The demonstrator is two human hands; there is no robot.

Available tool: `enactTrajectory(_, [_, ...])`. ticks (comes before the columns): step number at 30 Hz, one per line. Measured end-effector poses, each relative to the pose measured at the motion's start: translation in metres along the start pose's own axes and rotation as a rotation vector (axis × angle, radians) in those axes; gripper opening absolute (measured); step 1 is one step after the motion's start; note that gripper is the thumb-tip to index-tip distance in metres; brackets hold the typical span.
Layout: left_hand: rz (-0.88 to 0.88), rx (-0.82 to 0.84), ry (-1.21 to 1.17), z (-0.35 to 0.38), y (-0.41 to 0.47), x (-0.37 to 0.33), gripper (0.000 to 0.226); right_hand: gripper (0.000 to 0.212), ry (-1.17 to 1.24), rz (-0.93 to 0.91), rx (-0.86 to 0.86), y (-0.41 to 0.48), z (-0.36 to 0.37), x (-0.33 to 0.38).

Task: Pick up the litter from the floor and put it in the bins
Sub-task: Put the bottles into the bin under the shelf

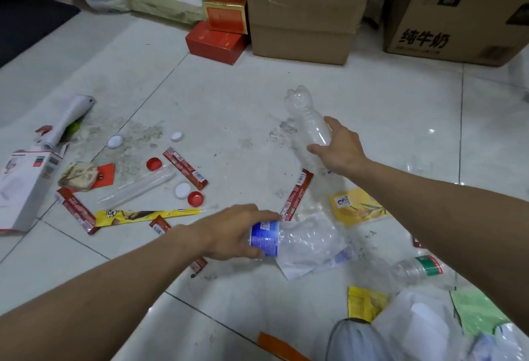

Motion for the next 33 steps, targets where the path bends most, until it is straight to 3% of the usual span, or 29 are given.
enactTrajectory(12, [-0.285, -0.404, -0.139, -0.077, -0.07, 0.065, 0.071, 0.07, 0.136, -0.121, 0.043, 0.016, 0.021, 0.074])
enactTrajectory(19, [-0.641, -0.707, -0.098, -0.115, -0.166, 0.097, 0.073, 0.073, 0.19, -0.21, 0.139, 0.007, 0.058, 0.154])
enactTrajectory(25, [-0.951, -0.973, -0.18, -0.111, -0.266, 0.093, 0.075, 0.061, 0.304, -0.222, 0.302, -0.057, 0.114, 0.225])
enactTrajectory(33, [-1.155, -1.221, -0.231, -0.093, -0.391, 0.074, 0.072, 0.065, 0.364, -0.312, 0.46, -0.15, 0.163, 0.316])
Point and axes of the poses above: each hand's wrist, its own y-axis towards the middle knuckle, its own z-axis out of the palm, x = y × z, the point moved 5 cm from there along y, towards the middle knuckle, and after that the axes turned 3 degrees about y, right-handed, at the moved point
